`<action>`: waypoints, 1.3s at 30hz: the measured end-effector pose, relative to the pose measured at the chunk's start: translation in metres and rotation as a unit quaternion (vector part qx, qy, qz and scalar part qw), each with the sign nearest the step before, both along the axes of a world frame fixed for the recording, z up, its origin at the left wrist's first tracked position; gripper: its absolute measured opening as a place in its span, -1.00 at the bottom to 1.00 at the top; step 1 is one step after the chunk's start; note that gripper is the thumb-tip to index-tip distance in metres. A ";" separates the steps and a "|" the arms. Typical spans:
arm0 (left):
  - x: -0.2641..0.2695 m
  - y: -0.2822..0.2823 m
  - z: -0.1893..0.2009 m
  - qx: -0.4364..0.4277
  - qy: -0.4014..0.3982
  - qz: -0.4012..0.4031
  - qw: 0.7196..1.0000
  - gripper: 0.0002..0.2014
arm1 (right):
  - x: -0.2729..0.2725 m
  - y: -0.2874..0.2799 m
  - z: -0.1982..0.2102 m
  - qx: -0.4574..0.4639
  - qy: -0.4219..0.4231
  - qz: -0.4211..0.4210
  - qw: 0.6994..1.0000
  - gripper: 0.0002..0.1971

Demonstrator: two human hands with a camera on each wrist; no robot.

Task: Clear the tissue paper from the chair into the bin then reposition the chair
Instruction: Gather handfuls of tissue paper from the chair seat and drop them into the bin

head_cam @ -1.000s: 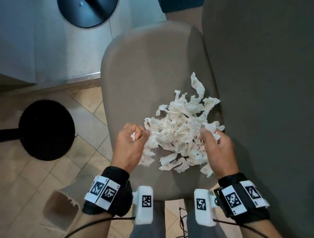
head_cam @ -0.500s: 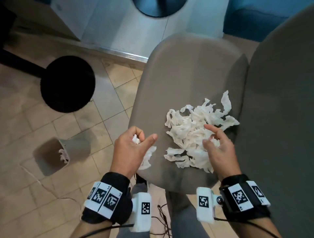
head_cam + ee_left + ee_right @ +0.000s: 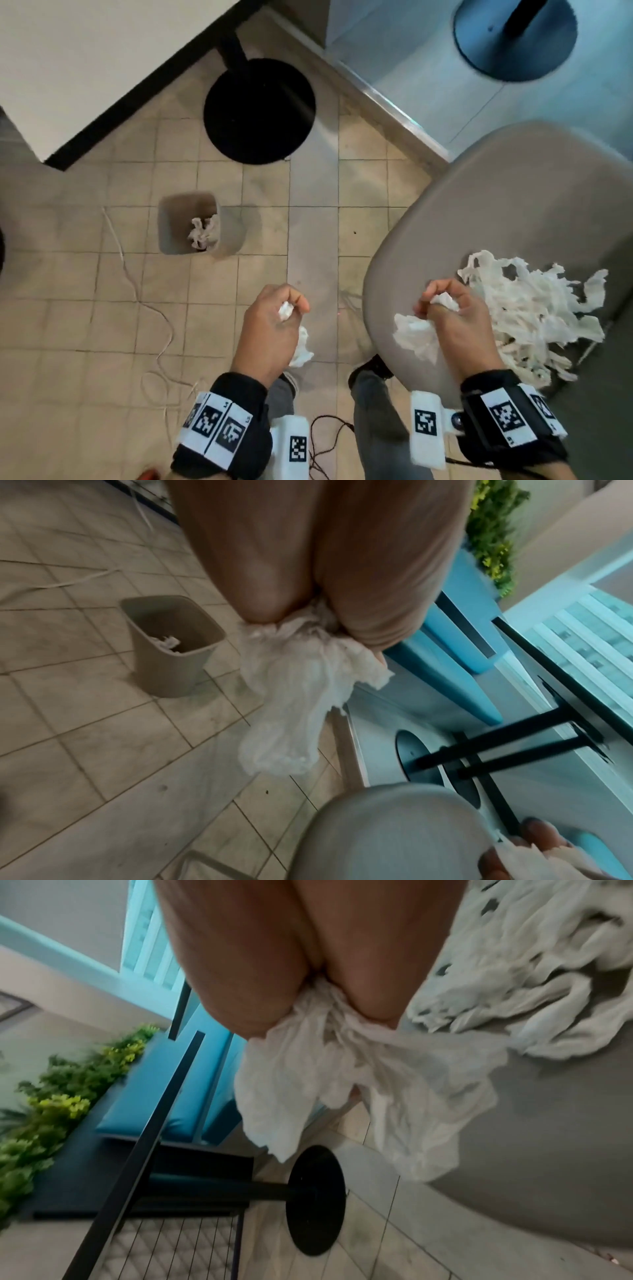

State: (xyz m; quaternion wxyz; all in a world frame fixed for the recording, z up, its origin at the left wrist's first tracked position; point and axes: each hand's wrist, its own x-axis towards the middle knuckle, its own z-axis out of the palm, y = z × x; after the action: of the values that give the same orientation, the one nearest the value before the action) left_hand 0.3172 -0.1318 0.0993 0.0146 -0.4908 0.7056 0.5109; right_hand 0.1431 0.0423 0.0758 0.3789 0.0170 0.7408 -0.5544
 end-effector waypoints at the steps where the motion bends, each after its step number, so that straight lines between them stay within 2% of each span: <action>1: 0.018 -0.010 -0.002 0.003 0.002 0.012 1.000 -0.69 | 0.011 -0.015 0.001 -0.010 -0.009 0.004 1.000 -0.66; 6: 0.109 -0.061 -0.009 0.035 0.007 0.091 0.995 -0.71 | 0.083 -0.100 0.000 0.010 -0.016 0.063 0.998 -0.61; 10: 0.175 -0.105 -0.008 0.069 0.040 0.154 0.985 -0.75 | 0.148 -0.169 0.005 0.045 -0.010 0.138 0.989 -0.64; 14: 0.228 -0.151 -0.011 0.069 0.074 0.178 0.979 -0.80 | 0.207 -0.236 0.006 0.057 -0.006 0.219 0.974 -0.68; 18: 0.261 -0.189 -0.021 0.056 0.100 0.228 0.967 -0.92 | 0.248 -0.290 -0.002 0.077 0.033 0.308 0.948 -0.66; 23: 0.279 -0.221 -0.048 0.050 0.061 0.258 0.963 -0.74 | 0.268 -0.340 -0.028 0.104 0.081 0.372 0.919 -0.84; 26: 0.281 -0.234 -0.056 0.065 0.045 0.275 0.958 -0.58 | 0.269 -0.365 -0.042 0.117 0.084 0.387 0.911 -0.81; 29: 0.281 -0.248 -0.058 0.054 0.027 0.267 0.962 -0.60 | 0.266 -0.388 -0.056 0.160 0.071 0.381 0.908 -0.70; 32: 0.276 -0.266 -0.070 0.051 0.014 0.258 0.965 -0.70 | 0.261 -0.409 -0.075 0.196 0.066 0.392 0.896 -0.66; 36: 0.257 -0.300 -0.100 0.093 -0.005 0.252 0.963 -0.79 | 0.253 -0.435 -0.096 0.227 0.103 0.421 0.872 -0.76; 38: 0.247 -0.316 -0.120 0.113 -0.005 0.255 0.960 -0.76 | 0.250 -0.448 -0.107 0.202 0.074 0.420 0.882 -0.91; 39: 0.244 -0.324 -0.130 0.120 0.004 0.259 0.958 -0.70 | 0.251 -0.453 -0.113 0.186 0.051 0.412 0.890 -0.85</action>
State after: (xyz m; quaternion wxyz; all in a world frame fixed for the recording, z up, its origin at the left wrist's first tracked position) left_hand 0.5616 -0.4560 -0.0311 -0.0621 -0.6489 0.4880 0.5804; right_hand 0.3939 -0.4105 -0.0375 0.5248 -0.2483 0.7891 -0.2008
